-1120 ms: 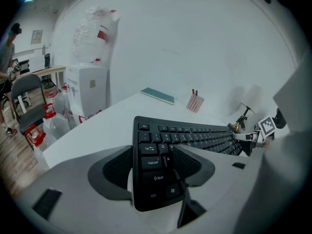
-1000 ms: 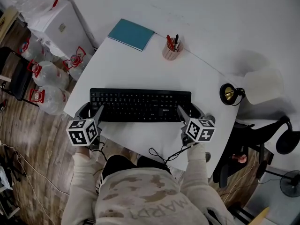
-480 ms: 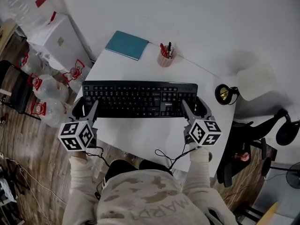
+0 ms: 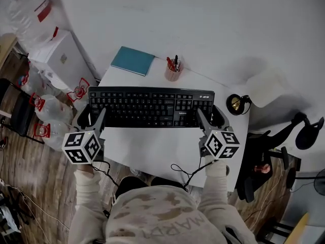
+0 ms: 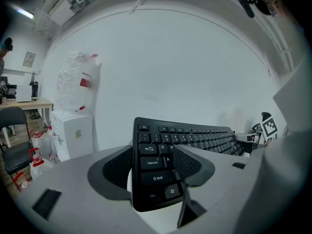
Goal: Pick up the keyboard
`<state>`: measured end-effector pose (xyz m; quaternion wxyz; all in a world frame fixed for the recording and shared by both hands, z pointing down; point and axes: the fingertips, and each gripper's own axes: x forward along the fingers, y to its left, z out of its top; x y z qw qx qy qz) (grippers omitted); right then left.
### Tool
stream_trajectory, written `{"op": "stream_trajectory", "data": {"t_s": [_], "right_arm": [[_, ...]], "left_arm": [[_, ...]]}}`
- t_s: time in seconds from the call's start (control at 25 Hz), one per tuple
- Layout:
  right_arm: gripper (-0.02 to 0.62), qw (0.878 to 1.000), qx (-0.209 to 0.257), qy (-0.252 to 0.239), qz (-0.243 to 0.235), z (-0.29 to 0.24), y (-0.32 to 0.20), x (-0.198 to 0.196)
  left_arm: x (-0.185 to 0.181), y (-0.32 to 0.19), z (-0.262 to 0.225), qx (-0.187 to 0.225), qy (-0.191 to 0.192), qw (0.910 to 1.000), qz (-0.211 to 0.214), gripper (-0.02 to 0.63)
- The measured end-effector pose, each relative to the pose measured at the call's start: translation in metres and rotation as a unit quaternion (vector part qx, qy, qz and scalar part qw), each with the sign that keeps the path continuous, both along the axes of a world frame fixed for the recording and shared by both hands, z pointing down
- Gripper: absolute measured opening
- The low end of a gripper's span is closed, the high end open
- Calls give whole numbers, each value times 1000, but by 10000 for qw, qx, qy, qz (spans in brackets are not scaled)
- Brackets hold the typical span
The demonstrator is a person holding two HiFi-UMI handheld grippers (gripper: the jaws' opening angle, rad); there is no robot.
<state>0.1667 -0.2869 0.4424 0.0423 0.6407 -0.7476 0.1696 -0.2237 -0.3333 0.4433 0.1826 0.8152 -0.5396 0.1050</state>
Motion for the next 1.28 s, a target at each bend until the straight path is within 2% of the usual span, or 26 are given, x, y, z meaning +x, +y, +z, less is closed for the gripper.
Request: {"op": "stream_trajectory", "data": {"t_s": [0.8,1.28], "right_arm": [[285,9950,758,290,577,-78,34,11],[285,9892,1184,377,777,-114,63,29]], "left_arm": [[19,-10,-67,787,291,9952,509,261],[41,5,-104,1230,389,9893,674,261]]}}
